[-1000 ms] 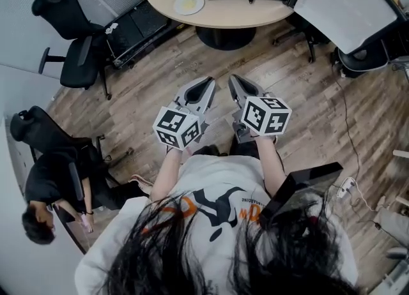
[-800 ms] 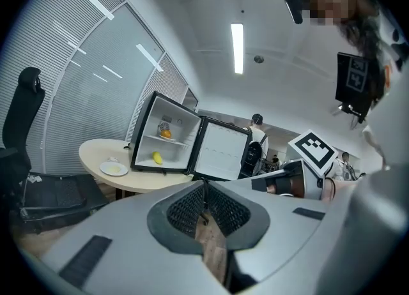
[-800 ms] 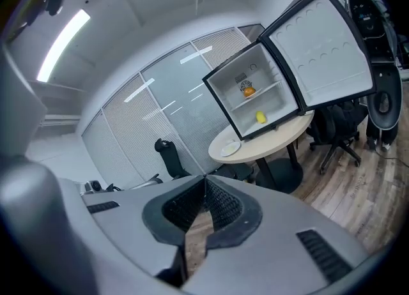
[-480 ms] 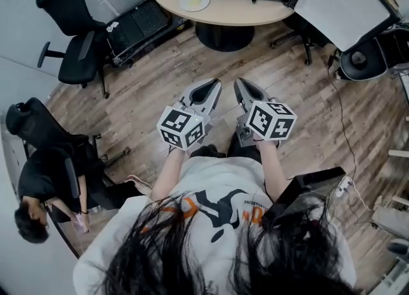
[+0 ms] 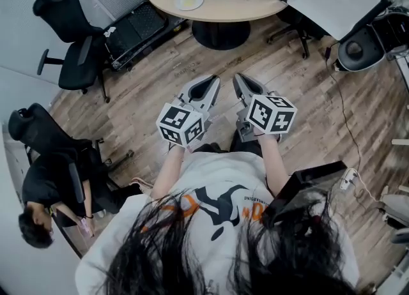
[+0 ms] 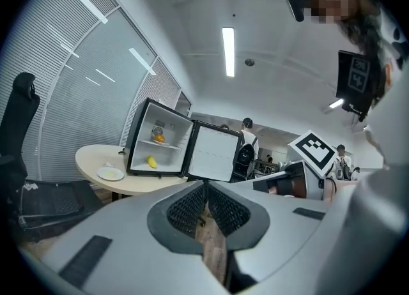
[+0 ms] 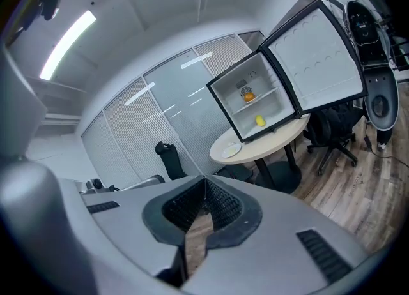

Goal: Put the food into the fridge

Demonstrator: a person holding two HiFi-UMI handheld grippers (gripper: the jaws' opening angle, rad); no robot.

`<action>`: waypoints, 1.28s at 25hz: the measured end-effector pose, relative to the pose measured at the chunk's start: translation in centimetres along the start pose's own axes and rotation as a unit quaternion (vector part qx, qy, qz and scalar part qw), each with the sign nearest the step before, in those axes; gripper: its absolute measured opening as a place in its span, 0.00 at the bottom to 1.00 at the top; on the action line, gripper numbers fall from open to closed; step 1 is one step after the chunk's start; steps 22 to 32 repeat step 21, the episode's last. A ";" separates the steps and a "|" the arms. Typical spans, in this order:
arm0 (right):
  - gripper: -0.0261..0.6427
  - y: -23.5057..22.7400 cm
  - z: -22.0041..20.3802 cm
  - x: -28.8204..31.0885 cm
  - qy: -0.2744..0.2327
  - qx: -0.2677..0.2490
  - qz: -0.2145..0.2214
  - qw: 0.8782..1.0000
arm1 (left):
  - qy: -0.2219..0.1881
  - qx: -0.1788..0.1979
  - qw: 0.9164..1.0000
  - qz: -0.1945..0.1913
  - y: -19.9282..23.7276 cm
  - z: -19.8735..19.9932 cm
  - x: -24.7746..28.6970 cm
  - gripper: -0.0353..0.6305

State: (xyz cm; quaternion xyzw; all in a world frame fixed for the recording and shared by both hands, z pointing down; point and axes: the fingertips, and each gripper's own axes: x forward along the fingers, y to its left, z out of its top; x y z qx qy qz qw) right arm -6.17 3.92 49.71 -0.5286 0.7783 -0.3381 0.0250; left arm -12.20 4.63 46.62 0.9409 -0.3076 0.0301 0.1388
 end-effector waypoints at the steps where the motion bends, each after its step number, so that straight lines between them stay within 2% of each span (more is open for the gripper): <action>1: 0.07 -0.1 0.1 -0.1 -0.001 0.000 -0.001 1.000 | -0.001 0.001 1.000 0.000 -0.1 0.1 0.0 0.07; 32: 0.07 -0.3 0.7 0.8 0.003 -0.002 -0.003 1.000 | -0.003 0.000 1.000 0.000 0.7 0.6 0.6 0.07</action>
